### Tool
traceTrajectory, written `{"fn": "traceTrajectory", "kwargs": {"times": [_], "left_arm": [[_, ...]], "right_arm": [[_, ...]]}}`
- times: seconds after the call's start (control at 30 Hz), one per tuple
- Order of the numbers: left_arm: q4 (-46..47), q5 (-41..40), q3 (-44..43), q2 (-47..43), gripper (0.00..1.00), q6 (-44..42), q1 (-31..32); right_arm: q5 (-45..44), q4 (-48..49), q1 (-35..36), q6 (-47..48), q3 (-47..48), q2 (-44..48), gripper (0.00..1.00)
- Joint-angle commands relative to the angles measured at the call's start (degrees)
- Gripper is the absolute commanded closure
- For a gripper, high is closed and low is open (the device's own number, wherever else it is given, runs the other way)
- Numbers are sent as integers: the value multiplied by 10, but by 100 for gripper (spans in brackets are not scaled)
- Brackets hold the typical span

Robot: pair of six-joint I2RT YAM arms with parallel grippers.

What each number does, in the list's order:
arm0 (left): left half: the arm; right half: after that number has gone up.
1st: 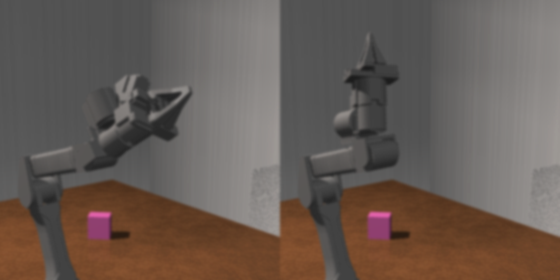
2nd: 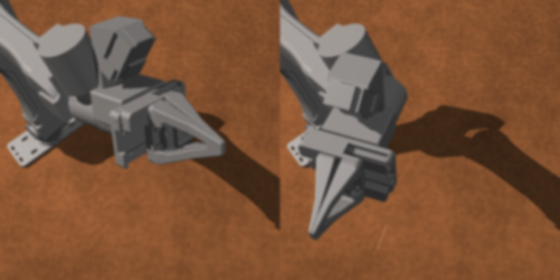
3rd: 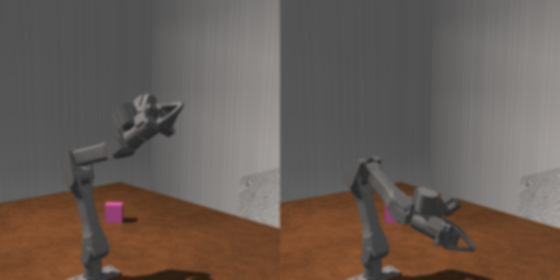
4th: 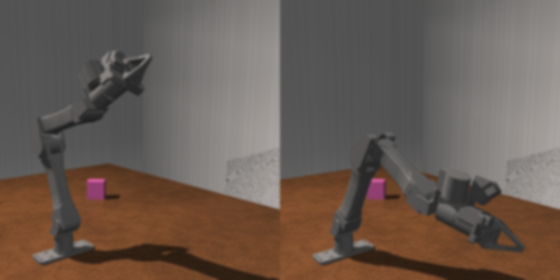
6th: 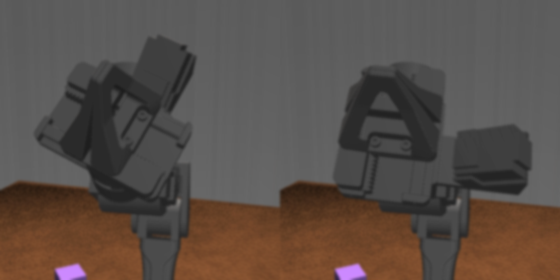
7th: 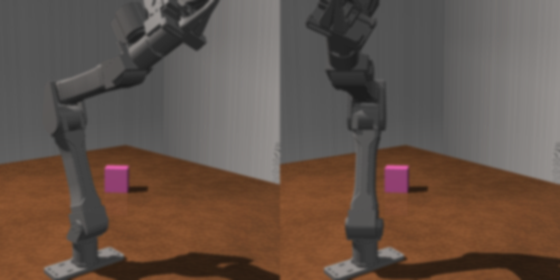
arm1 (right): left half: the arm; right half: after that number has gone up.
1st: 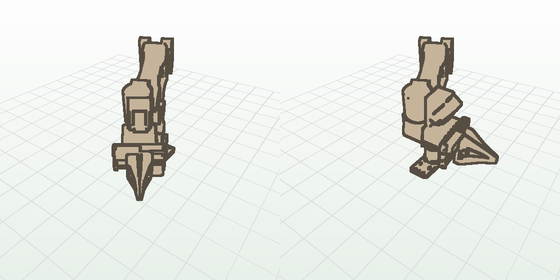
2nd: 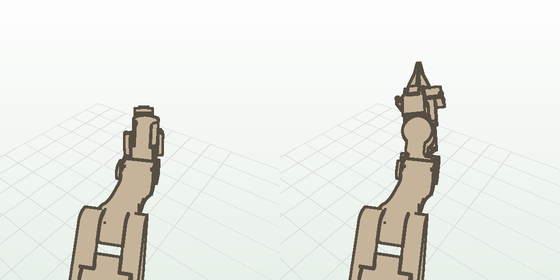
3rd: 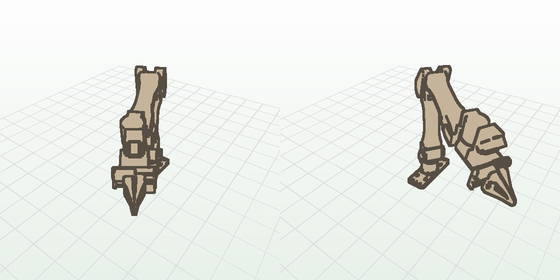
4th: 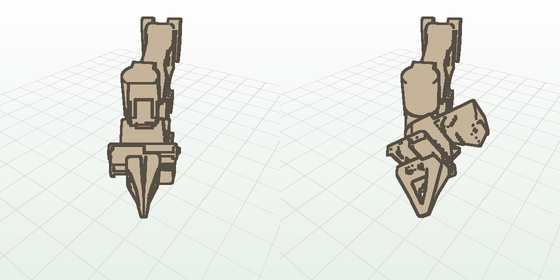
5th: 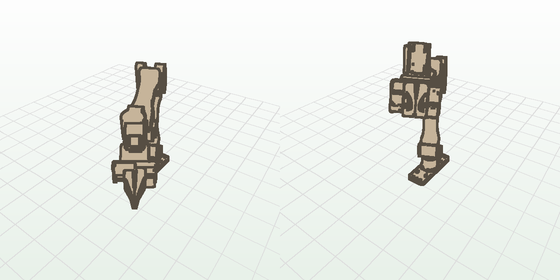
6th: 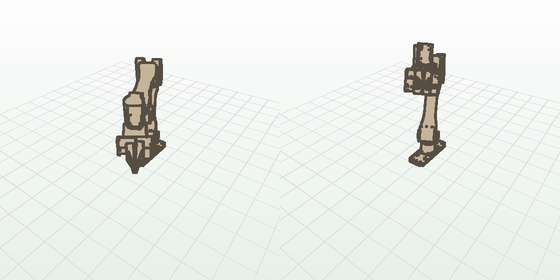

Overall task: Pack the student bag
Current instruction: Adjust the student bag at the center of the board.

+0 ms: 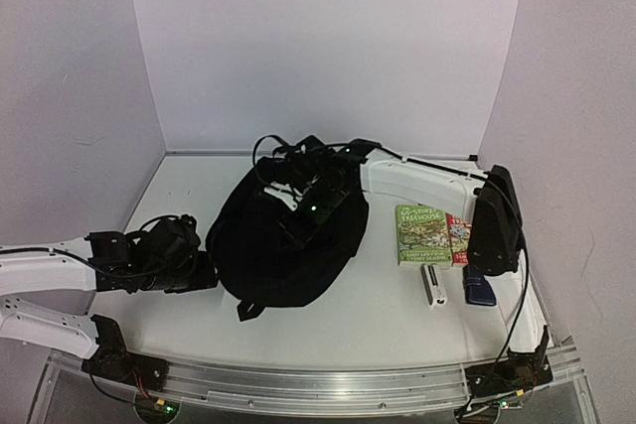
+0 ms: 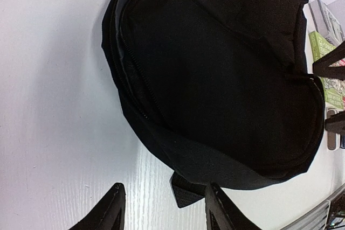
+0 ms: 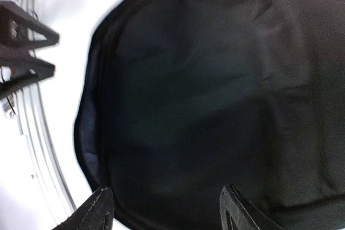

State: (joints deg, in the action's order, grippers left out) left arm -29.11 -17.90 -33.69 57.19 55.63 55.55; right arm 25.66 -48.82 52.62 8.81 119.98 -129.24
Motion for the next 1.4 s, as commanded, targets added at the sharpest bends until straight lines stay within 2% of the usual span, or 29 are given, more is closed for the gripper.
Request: {"fn": "traceTrajectory", "kwargs": {"times": [0.0, 0.1, 0.23, 0.43, 0.53, 0.63, 0.9, 1.0, 1.2, 1.37], "left_arm": [[59, 6, 24, -22, 43, 33, -2], [60, -8, 19, -31, 36, 32, -3], [84, 5, 7, 11, 28, 27, -3], [150, 23, -1, 100, 24, 44, -3], [176, 34, 5, 126, 28, 58, -3], [195, 48, 18, 141, 36, 75, -3], [194, 66, 60, 133, 72, 122, -3], [202, 70, 75, 127, 81, 128, -3], [219, 74, 89, 126, 85, 132, -3], [225, 75, 99, 123, 77, 140, -3]], "right_arm": [[-17, -3, 7, -7, 1, -29, 38], [-9, 3, 17, -5, -34, -27, 38], [-9, 15, 36, 1, -77, -18, 34], [-21, 22, 47, 8, -101, -8, 27], [-26, 24, 49, 9, -109, -7, 25], [-31, 24, 49, 9, -112, -7, 24], [-14, 25, 54, 11, -96, -5, 24], [-13, 24, 62, 14, -92, -11, 24], [-37, 24, 72, 22, -80, -39, 18], [-85, 24, 73, 42, -81, -72, 20]]}}
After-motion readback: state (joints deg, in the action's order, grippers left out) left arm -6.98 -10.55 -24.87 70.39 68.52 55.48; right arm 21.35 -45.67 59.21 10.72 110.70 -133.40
